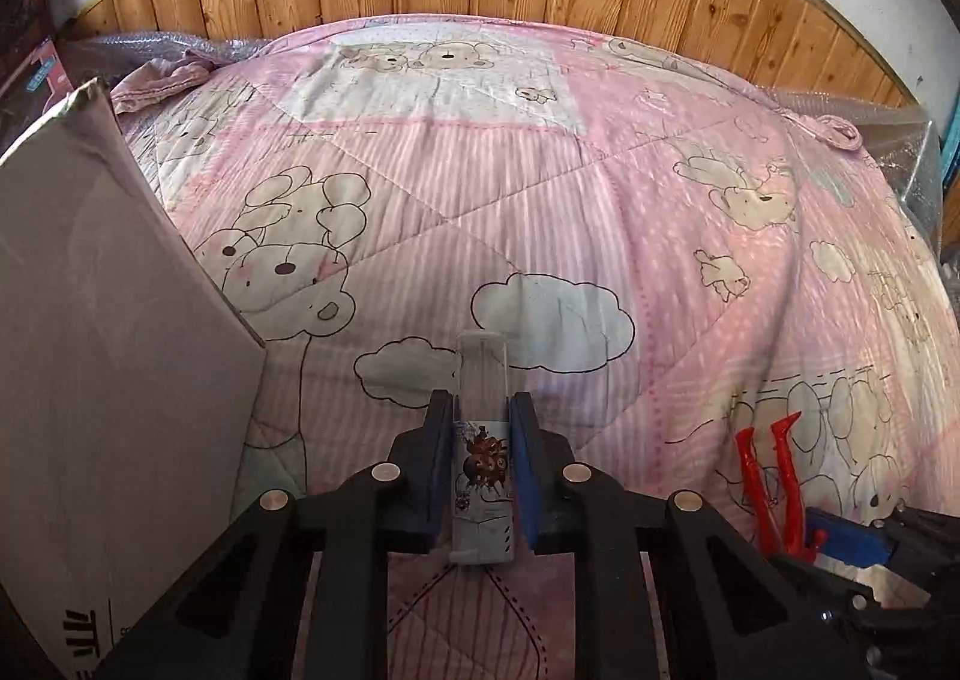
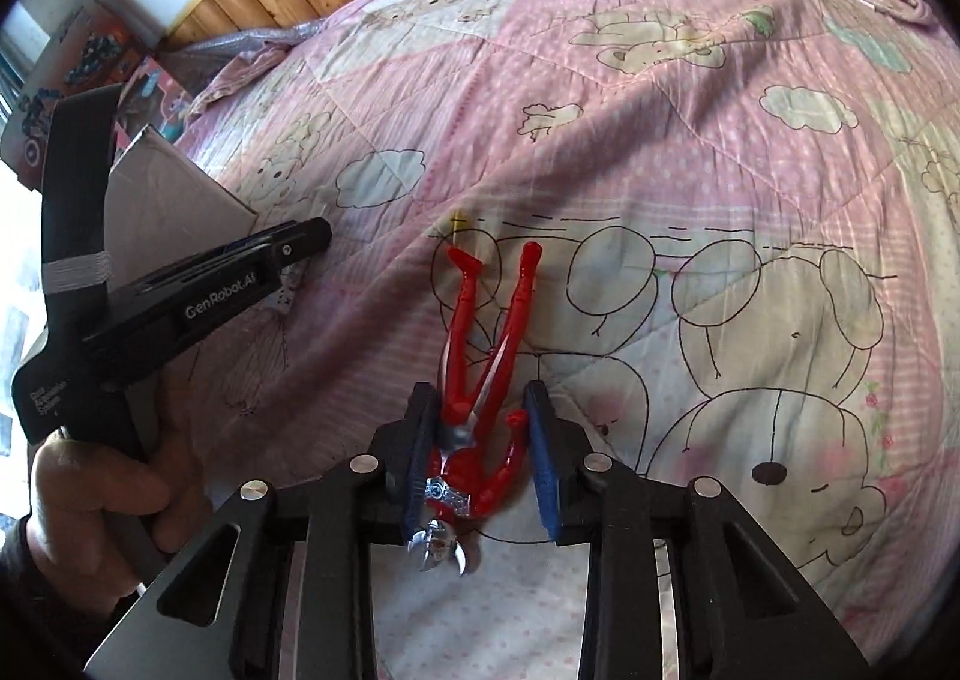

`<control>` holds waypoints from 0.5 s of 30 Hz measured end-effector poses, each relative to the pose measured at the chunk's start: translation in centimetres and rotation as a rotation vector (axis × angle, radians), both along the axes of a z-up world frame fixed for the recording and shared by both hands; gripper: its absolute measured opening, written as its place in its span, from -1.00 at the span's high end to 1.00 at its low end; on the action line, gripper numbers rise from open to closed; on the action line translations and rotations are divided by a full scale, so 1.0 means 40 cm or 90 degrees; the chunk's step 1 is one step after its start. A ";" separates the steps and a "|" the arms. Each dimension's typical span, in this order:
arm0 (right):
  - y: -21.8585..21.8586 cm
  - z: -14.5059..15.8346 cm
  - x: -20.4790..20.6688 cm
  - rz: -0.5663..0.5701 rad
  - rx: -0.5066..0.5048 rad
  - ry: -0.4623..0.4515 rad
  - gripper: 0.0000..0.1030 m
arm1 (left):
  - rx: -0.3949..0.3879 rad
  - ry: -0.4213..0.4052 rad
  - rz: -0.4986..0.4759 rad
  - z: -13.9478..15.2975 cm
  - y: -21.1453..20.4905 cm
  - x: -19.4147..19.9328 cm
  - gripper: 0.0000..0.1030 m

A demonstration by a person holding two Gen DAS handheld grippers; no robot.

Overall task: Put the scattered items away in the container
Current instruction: 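Lift the clear bottle with the left tool while the right tool lifts the red figure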

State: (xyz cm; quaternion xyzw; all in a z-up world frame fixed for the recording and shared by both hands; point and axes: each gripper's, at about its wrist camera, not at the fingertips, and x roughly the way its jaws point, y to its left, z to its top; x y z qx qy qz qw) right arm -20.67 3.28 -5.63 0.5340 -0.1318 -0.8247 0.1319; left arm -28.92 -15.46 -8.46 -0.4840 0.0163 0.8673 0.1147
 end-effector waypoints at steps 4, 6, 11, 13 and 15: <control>0.017 0.027 0.016 -0.016 -0.034 0.006 0.41 | 0.022 0.003 -0.005 0.031 -0.010 0.042 0.61; 0.023 0.049 0.029 -0.019 -0.049 0.015 0.41 | 0.044 -0.004 -0.006 0.052 -0.019 0.078 0.61; 0.037 0.069 0.070 -0.008 -0.077 0.008 0.41 | 0.051 -0.013 -0.033 0.095 -0.014 0.213 0.61; 0.033 0.069 0.096 -0.004 -0.074 0.006 0.41 | 0.046 -0.023 -0.039 0.096 -0.019 0.267 0.61; 0.022 0.064 0.120 0.006 -0.057 0.005 0.41 | 0.038 -0.039 -0.048 0.081 -0.016 0.310 0.61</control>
